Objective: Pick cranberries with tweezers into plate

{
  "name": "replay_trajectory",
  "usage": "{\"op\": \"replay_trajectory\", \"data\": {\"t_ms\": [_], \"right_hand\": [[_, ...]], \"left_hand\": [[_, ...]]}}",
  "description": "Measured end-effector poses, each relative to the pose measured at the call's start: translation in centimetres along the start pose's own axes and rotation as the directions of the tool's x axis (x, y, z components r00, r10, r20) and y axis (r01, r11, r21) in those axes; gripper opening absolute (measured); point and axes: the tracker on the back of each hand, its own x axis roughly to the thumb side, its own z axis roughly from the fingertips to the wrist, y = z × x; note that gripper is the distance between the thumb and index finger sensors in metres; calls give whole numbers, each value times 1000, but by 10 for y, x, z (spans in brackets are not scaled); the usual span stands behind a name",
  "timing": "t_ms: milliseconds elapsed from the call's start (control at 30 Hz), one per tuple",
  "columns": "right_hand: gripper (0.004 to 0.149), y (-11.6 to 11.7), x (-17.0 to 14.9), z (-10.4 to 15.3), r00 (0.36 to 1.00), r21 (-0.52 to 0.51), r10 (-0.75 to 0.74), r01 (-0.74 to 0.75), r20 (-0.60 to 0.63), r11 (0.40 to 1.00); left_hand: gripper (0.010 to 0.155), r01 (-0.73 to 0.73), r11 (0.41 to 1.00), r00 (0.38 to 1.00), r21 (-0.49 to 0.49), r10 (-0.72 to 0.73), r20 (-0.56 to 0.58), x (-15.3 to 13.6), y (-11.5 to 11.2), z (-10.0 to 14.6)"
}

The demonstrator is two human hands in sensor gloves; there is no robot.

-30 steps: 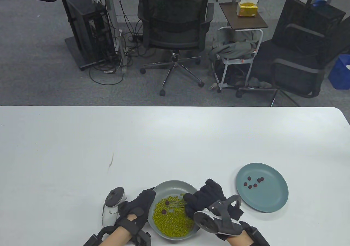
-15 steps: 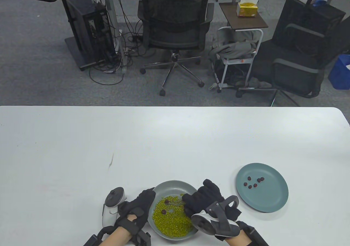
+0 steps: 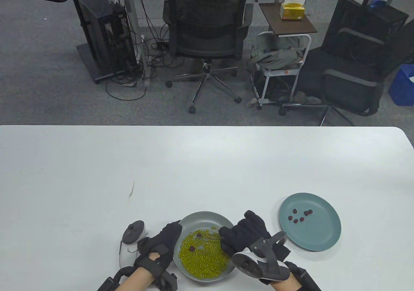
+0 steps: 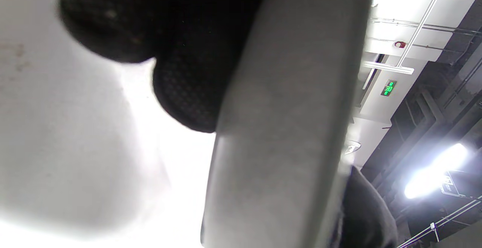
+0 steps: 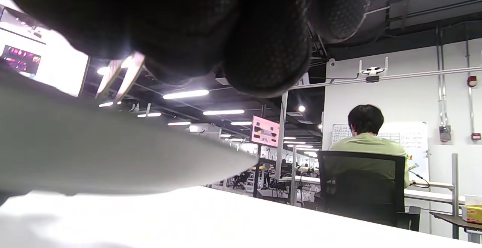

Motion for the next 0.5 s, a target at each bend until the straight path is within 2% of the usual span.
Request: {"op": "replay_trajectory", "data": {"t_ms": [167, 400, 500], "right_hand": [[44, -8, -16, 1, 995, -41, -65, 62, -74, 997], [44, -27, -40, 7, 990, -103, -62, 49, -127, 994], [44, -38, -62, 11, 978, -133, -64, 38, -197, 990]], "left_hand": [[59, 6, 1000, 1000, -2, -6, 12, 5, 6, 0], [60, -3, 1000, 1000, 29, 3, 16, 4, 12, 1], [60, -4, 1000, 1000, 31, 3, 18, 4, 12, 1]]}}
